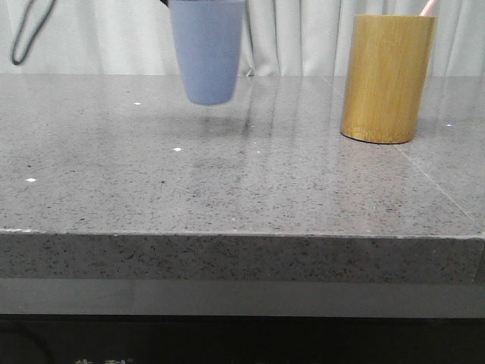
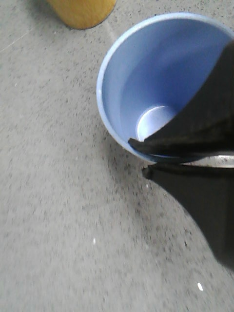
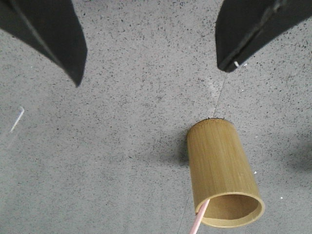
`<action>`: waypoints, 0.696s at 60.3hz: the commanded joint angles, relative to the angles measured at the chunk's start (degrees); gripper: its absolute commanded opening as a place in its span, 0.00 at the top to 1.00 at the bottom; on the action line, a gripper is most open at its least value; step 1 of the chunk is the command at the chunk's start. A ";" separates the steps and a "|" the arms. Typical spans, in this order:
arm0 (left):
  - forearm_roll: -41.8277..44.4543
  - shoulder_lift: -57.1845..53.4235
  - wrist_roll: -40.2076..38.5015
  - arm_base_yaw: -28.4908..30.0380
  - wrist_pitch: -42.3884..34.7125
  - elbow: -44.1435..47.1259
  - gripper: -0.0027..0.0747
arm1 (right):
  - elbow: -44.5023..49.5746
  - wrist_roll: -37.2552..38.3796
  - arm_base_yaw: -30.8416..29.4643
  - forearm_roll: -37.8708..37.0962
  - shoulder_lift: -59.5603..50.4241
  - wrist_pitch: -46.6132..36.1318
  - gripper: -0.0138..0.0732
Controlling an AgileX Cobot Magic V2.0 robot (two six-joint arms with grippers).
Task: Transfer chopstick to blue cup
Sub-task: 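Move the blue cup toward the bamboo holder and set it down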
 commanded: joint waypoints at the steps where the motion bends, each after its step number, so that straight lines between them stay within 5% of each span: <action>1: -0.54 -2.05 0.05 -1.24 -4.52 -1.89 0.99 | -1.51 -0.58 -0.07 0.01 0.51 -3.80 0.20; 32: -3.71 1.49 0.05 -1.50 -5.40 -1.89 0.98 | -1.51 -0.58 -0.07 0.01 0.51 -3.80 0.20; 42: -4.36 1.49 0.05 -1.50 -5.75 -1.89 0.69 | -1.51 -0.58 -0.07 0.01 0.51 -3.80 0.20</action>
